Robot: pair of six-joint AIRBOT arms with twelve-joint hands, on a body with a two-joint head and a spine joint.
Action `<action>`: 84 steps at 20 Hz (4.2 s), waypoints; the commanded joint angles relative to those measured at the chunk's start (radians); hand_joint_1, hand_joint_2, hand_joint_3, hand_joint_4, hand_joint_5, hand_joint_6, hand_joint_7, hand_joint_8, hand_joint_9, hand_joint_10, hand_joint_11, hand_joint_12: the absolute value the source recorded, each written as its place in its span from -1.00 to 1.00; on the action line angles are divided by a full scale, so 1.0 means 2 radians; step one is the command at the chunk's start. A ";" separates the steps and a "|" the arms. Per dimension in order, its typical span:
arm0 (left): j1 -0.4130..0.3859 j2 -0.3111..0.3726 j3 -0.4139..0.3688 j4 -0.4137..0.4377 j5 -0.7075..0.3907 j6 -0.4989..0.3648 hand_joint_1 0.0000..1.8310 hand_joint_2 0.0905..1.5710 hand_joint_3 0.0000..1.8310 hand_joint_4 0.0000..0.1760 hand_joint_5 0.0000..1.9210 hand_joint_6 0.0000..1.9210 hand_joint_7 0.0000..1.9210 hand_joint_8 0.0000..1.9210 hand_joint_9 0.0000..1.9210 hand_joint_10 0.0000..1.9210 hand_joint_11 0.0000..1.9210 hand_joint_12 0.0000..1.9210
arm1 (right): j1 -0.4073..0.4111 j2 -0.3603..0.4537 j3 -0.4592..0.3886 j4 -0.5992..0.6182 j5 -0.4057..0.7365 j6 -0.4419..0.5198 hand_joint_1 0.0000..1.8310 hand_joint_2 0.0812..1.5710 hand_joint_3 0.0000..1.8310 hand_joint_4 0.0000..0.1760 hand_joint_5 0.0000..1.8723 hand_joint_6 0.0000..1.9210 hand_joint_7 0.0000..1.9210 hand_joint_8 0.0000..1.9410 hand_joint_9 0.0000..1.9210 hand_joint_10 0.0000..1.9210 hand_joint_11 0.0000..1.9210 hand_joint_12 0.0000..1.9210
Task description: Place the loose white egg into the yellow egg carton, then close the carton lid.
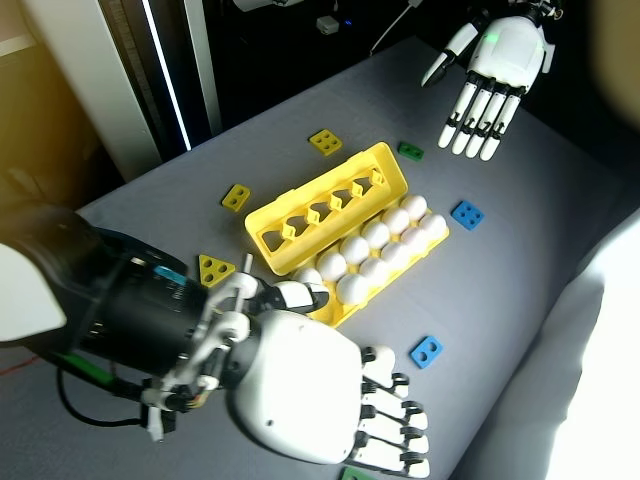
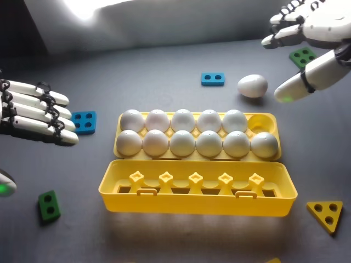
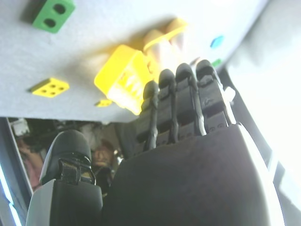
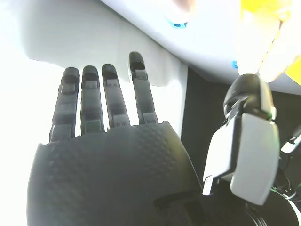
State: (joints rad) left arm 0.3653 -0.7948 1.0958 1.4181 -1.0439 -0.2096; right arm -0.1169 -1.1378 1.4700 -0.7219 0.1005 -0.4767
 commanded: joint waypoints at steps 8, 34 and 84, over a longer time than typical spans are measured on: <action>0.037 -0.007 0.004 -0.032 -0.045 -0.008 -1.00 0.55 -1.00 -1.00 -0.80 -0.99 -0.79 -0.99 -0.84 -0.99 -0.93 -0.95 | -0.006 -0.049 0.071 0.006 0.048 -0.023 -0.39 -0.10 -1.00 0.79 -0.32 -0.99 -0.98 -1.00 -1.00 -1.00 -1.00 -1.00; 0.091 -0.041 0.022 -0.001 -0.058 0.001 -1.00 0.55 -1.00 -1.00 -0.78 -1.00 -0.76 -1.00 -0.82 -1.00 -0.96 -0.94 | -0.006 -0.142 0.161 0.006 0.059 -0.032 -0.20 -0.05 -1.00 0.87 -0.12 -0.99 -0.81 -1.00 -0.94 -1.00 -0.96 -0.95; 0.076 -0.047 0.012 0.008 -0.047 -0.014 -1.00 0.55 -1.00 -1.00 -0.78 -1.00 -0.75 -1.00 -0.80 -1.00 -0.96 -0.88 | -0.018 -0.164 0.175 0.018 0.062 -0.025 0.17 0.26 -1.00 1.00 0.27 -0.35 -0.75 -1.00 -0.80 -0.99 -1.00 -1.00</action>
State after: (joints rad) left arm 0.5232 -0.9012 1.1187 1.4929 -1.0916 -0.2337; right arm -0.1551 -1.4792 1.8141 -0.6991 0.1596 -0.5274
